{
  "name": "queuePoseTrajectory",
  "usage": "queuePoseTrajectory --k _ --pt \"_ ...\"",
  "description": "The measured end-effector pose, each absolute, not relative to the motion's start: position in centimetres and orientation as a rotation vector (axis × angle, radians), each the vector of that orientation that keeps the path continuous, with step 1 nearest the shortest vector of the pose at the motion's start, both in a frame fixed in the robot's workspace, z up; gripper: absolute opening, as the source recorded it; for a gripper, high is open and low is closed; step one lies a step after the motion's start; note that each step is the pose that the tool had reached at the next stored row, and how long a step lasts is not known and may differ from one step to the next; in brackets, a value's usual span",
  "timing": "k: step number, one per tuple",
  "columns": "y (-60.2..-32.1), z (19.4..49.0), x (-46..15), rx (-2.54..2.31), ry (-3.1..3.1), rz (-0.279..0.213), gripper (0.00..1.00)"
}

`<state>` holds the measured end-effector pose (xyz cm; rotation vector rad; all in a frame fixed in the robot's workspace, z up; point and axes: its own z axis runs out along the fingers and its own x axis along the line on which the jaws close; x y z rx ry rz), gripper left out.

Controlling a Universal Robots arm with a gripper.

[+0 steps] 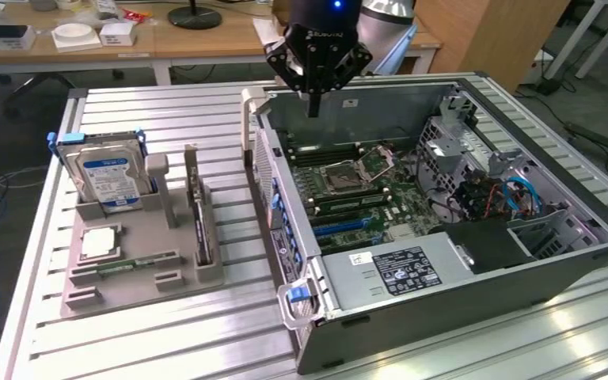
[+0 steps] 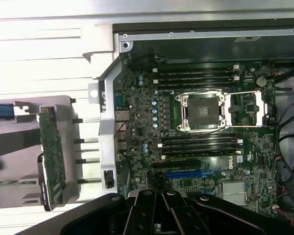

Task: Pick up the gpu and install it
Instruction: 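Reach for the gpu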

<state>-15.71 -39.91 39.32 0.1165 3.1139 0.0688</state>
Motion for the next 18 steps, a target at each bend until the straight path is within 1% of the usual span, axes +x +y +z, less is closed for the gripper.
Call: queuePoseTrajectory --k 18 --pt "-39.9 39.3 -18.7 0.117 3.114 0.069 0.10"
